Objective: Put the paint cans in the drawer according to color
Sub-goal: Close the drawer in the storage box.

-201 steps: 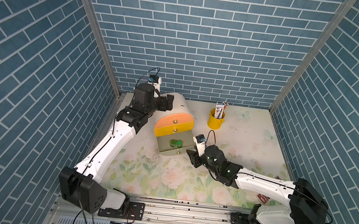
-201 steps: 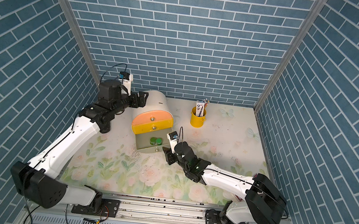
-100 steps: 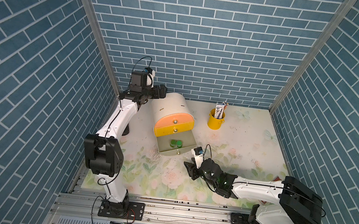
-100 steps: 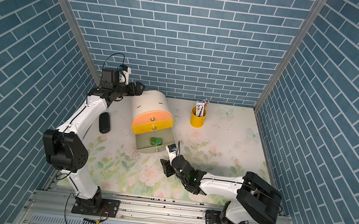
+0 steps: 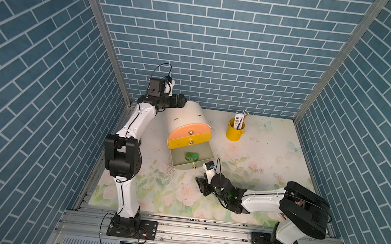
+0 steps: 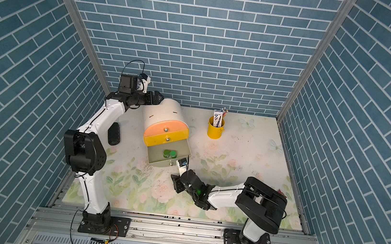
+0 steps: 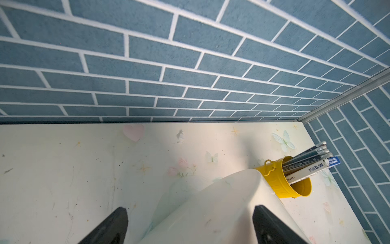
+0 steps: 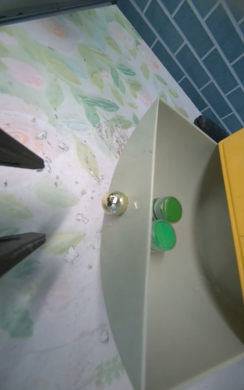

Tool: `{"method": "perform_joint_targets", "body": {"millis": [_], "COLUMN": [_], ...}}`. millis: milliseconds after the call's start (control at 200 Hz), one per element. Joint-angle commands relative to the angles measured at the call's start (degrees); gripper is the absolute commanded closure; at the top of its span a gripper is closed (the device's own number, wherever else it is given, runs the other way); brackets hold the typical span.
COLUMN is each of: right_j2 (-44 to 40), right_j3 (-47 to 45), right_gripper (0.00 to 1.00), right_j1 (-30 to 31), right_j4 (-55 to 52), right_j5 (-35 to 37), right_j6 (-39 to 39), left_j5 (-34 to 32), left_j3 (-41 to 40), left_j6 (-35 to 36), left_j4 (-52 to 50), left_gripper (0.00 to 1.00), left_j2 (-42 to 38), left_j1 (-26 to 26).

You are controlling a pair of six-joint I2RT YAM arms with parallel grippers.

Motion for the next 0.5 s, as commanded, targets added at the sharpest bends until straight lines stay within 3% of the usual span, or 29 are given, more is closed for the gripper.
{"method": "perform_joint_targets", "body": {"millis": [0, 495], "right_j2": [1.5, 8.1], "right_j3": [1.5, 6.6], "right_gripper": [0.47, 0.42], "right_j1": [0.3, 0.1], "right_j4": [1.8, 4.2], "right_j5": [0.7, 1.2], "right_j6": [0.7, -2.2], "left_j5": [2.1, 5.8], "left_j3": [1.5, 0.1], "left_j6": [0.9, 0.1], "left_j4": [-0.4, 1.5], "left_gripper": [0.03, 0.03], "left_j2": [1.0, 1.1], "left_j1": [0.2, 0.2]}}
